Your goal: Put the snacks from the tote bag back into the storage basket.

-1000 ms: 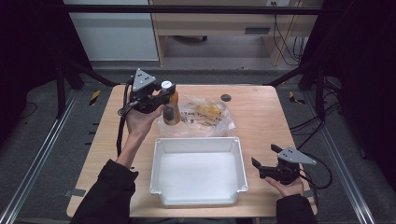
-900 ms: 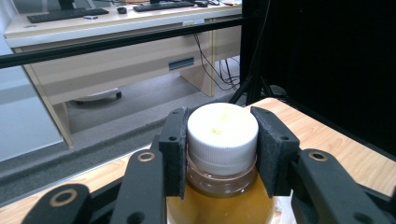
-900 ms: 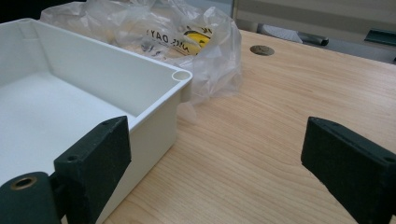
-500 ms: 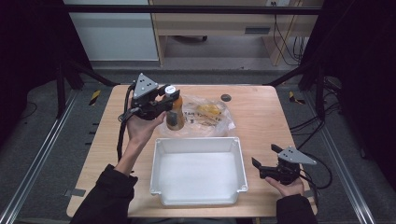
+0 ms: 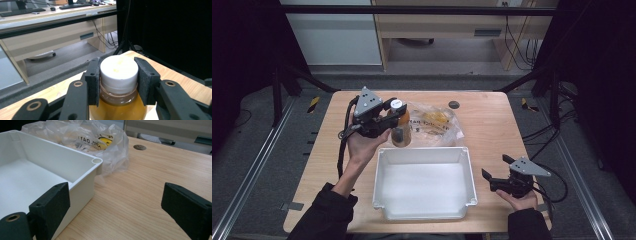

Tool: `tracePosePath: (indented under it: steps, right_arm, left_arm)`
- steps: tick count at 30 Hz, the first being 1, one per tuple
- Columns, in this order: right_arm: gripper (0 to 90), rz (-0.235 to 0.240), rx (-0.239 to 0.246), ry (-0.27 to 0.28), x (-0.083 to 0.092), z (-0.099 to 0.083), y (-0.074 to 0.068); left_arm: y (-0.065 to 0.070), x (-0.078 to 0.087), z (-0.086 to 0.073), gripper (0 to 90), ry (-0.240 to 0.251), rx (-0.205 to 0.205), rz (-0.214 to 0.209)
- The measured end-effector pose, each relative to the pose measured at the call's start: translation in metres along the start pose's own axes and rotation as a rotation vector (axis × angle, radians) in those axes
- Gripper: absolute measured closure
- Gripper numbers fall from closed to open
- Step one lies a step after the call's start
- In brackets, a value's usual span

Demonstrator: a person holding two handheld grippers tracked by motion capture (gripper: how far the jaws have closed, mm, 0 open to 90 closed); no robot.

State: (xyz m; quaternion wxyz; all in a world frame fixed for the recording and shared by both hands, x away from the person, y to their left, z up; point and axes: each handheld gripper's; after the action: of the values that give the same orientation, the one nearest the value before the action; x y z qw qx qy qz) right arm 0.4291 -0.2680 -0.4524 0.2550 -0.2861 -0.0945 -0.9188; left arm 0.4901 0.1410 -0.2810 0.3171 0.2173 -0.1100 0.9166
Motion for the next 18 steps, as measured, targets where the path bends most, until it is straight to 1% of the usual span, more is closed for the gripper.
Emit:
tracePosePath:
  steps: [6,7,12,18]
  right_arm:
    - [8.8,0.000,0.001,0.001,0.000,0.000,0.000]
    - [8.8,0.000,0.002,0.001,0.000,0.000,0.000]
    - [8.8,-0.001,0.003,0.001,0.000,0.000,0.000]
    - [8.7,0.000,0.003,0.000,0.000,0.000,0.000]
  left_arm:
    - [0.009,0.006,-0.005,58.9,0.006,0.001,-0.025]
    - [0.010,0.007,-0.007,58.9,0.003,-0.008,-0.029]
    - [0.016,0.011,-0.014,58.9,-0.002,-0.017,-0.041]
    - [0.021,0.013,-0.025,58.9,-0.009,-0.011,-0.063]
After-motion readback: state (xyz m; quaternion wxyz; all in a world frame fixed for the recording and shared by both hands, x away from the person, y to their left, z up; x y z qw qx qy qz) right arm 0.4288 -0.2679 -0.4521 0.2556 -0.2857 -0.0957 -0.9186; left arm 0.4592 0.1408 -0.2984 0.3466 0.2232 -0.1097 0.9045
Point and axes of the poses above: each handheld gripper's, and its own axes: x roughly backward along the jaws, z roughly out of its top, y roughly to its right, and after that the axes turned 13 degrees about -y, right-handed
